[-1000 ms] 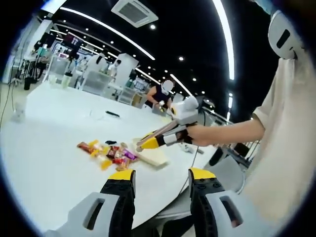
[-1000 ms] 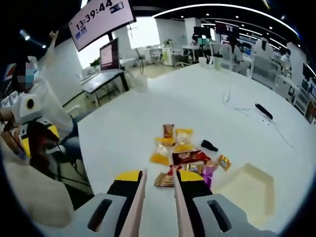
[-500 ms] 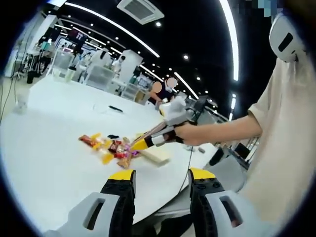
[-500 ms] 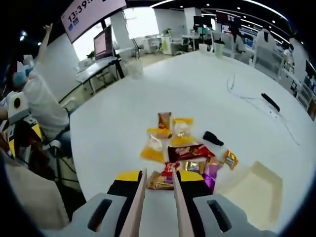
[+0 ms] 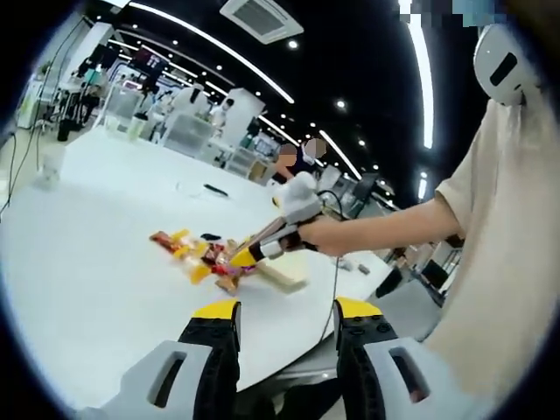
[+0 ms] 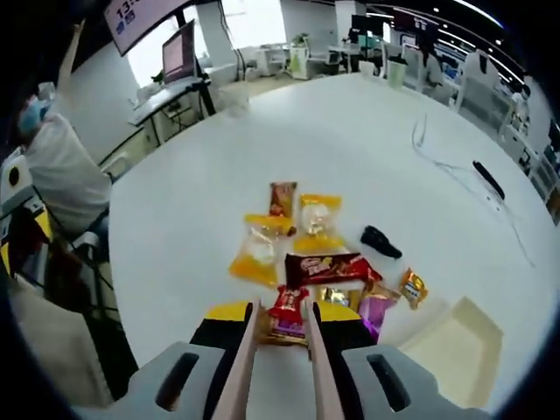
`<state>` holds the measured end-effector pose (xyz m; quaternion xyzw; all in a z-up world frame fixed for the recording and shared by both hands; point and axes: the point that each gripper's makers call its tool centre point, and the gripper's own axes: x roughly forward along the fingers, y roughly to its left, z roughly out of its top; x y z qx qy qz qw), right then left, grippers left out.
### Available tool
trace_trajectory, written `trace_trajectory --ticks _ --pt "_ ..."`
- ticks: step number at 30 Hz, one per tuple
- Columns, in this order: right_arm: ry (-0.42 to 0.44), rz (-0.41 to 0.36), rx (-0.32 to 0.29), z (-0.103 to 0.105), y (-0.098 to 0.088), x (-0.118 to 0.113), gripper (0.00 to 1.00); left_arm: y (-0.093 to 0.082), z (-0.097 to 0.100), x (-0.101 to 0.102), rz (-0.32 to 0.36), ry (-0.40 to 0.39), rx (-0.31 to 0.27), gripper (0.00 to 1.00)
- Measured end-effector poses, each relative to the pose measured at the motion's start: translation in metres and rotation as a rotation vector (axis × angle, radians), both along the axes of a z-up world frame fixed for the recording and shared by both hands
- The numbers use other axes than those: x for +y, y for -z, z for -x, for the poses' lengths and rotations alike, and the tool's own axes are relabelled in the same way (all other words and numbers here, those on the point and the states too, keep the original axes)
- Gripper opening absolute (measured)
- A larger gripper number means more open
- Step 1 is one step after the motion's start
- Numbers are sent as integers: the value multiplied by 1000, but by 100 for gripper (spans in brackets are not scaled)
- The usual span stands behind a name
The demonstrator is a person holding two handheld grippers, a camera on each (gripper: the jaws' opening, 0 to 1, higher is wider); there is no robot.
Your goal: Place the target food into the container with the food tongs after gripping and lifting it, then release it inside without dropping or visibly crushing the food.
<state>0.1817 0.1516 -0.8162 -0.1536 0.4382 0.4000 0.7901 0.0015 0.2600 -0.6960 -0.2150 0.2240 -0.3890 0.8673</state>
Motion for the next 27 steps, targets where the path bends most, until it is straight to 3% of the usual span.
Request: trace_trajectory --ticks 18,27 --pt "30 1 67 0 19 4 26 9 -3 0 11 -20 27 41" --pt "27 4 60 -1 24 9 25 8 -5 0 18 -31 26 41"
